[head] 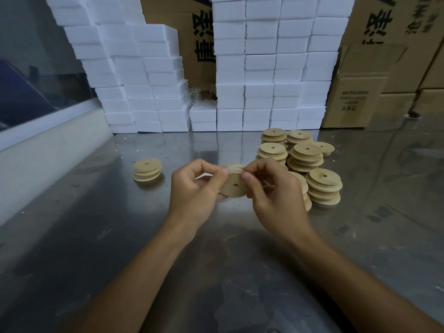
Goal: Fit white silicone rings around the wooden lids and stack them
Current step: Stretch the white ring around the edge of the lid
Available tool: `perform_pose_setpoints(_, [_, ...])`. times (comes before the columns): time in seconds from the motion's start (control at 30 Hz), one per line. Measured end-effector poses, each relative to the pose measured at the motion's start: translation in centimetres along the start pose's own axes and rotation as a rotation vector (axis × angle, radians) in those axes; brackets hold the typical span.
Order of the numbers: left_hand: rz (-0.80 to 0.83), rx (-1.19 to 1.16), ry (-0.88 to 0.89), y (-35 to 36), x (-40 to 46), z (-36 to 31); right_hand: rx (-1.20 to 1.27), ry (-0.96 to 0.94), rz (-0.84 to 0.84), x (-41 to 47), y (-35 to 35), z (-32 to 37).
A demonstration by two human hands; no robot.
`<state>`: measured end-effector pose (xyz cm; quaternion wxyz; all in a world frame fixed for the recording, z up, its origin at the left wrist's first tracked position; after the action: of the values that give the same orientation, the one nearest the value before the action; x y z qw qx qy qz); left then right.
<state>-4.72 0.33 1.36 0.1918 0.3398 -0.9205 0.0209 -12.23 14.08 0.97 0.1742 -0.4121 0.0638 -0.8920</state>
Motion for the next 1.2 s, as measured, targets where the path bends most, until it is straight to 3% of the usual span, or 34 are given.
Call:
perform_pose_setpoints(0.13, [0.052, -0.001, 0.014, 0.0, 0.1, -0.1, 0.031, 0.036, -0.026, 0.1, -0.1, -0.1])
perform_pose_setpoints(0.33, [0.148, 0.318, 0.266, -0.1, 0.2, -0.9, 0.028, 0.081, -0.010, -0.1, 0.0, -0.6])
perform_pose_setpoints(0.5, [0.176, 0.323, 0.303, 0.1, 0.2, -0.8, 0.022, 0.004, 0.053, 0.1, 0.0, -0.3])
perform_pose_setpoints(0.73, [0.171, 0.418, 0.361, 0.1, 0.0, -0.6, 0.059, 0.065, 0.095, 0.0, 0.4, -0.7])
perform_pose_setpoints(1.03, [0.103, 0.438, 0.300, -0.2, 0.2, -0.4, 0.096, 0.118, 0.053, 0.1, -0.1, -0.7])
perform_pose_setpoints(1.2, [0.041, 0.155, 0.056, -0.6, 0.5, 0.4, 0.164, 0.159, 0.037, 0.5, -0.3, -0.2])
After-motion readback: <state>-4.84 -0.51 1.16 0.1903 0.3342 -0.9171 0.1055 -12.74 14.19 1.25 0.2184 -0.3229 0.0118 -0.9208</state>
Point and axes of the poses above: each hand's wrist, its own x-axis towards the middle knuckle, its own y-axis out of the palm, z = x × y, the point moved 4 cm from there along x, towards the middle knuckle, and after that the axes turned 1 degree about -x, right-handed, at the moved point
